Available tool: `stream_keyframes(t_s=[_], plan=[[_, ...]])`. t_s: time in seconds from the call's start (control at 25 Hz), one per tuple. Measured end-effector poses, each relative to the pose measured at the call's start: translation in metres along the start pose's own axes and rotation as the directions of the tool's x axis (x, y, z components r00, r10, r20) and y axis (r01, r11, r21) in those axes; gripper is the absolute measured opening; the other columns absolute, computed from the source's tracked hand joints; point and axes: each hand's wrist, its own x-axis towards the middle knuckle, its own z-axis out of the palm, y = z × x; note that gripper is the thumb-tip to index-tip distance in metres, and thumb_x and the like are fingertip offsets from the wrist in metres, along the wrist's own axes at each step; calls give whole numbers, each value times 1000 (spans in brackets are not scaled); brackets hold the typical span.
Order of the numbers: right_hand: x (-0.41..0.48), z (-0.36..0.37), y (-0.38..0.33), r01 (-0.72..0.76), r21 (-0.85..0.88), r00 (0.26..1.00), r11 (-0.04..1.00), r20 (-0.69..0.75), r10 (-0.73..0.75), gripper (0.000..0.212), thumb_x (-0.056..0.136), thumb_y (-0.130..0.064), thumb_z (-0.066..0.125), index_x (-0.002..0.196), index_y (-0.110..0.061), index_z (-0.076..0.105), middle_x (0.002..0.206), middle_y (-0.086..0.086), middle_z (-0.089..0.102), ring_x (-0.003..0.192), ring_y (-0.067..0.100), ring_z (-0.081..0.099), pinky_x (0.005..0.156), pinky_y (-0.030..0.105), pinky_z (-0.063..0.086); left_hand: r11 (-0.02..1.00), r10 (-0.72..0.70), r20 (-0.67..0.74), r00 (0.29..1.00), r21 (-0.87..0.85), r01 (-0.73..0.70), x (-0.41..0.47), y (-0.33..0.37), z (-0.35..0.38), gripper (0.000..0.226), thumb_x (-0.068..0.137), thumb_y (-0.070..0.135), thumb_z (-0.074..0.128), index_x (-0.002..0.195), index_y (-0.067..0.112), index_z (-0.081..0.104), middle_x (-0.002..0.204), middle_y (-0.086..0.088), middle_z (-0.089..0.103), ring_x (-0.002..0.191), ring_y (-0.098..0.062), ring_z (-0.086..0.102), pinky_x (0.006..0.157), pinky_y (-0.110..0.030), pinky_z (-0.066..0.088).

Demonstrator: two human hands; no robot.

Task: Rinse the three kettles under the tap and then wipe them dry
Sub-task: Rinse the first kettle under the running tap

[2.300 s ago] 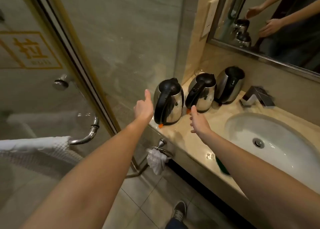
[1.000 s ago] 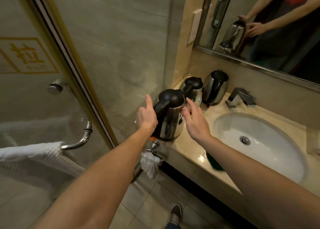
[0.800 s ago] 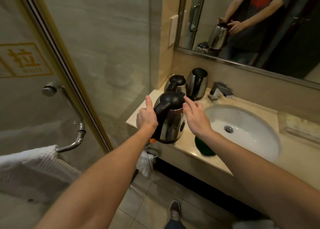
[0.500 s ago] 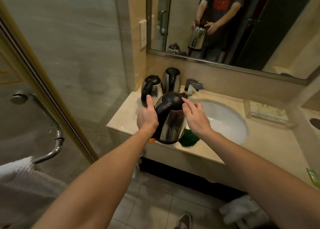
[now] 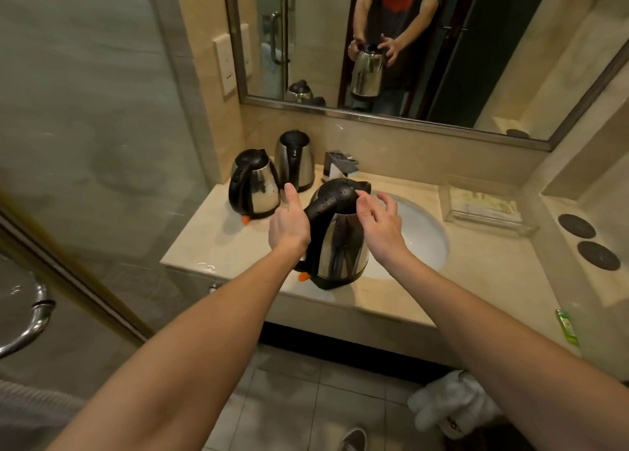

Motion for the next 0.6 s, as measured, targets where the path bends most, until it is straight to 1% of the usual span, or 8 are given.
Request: stream_keyframes(t_s=[0.16,0.24,0.32,0.36,0.44,0.52,0.6], plan=[[7,-15,1,21,10,999,1000,-39,-21,54,96,-58,29,143,-35,45,158,1,18,145,25,16,116,43,22,999,-26,11,1000,28,26,6,12,21,72,96,70,11,76,15,53,86,-13,63,86,-27,64,90,-49,54],[10,-21,1,53,-8,998,999,-41,-53,61,91,-64,25,142,-37,45,158,1,17,145,25,16,115,43,22,999,-41,23,999,23,40,9,13,29,70,96,69,12,76,15,51,83,-12,62,84,-27,64,90,-49,54],[10,-27,3,80,-38,995,996,-49,-82,70,84,-69,23,142,-38,45,158,2,17,145,26,15,115,44,23,998,-61,55,997,22,60,10,14,34,71,96,69,11,78,14,52,81,-11,62,80,-26,64,90,-46,55],[10,-29,6,98,-58,993,993,-55,-102,71,83,-69,23,142,-37,45,158,3,17,145,26,15,115,45,24,997,-77,74,994,15,76,12,14,36,73,96,70,11,86,13,55,82,-11,63,78,-25,64,88,-43,56],[10,-30,11,156,-134,983,979,-71,-167,69,87,-72,24,143,-37,44,158,2,17,145,25,16,115,46,27,994,-110,107,988,-1,111,15,13,39,75,94,72,11,111,13,55,88,-11,65,76,-24,63,75,-38,56],[12,-30,15,210,-259,968,943,-77,-237,67,88,-72,24,144,-39,43,159,1,17,145,24,14,115,47,26,991,-133,129,983,1,134,16,13,42,79,93,73,11,134,16,48,104,-12,66,79,-23,63,59,-31,49],[14,-33,18,229,-367,962,902,-55,-267,69,87,-71,23,146,-39,40,159,1,15,146,23,12,116,49,25,990,-141,141,980,16,140,16,12,43,79,95,72,11,147,19,39,125,-10,62,78,-18,58,54,-25,40]])
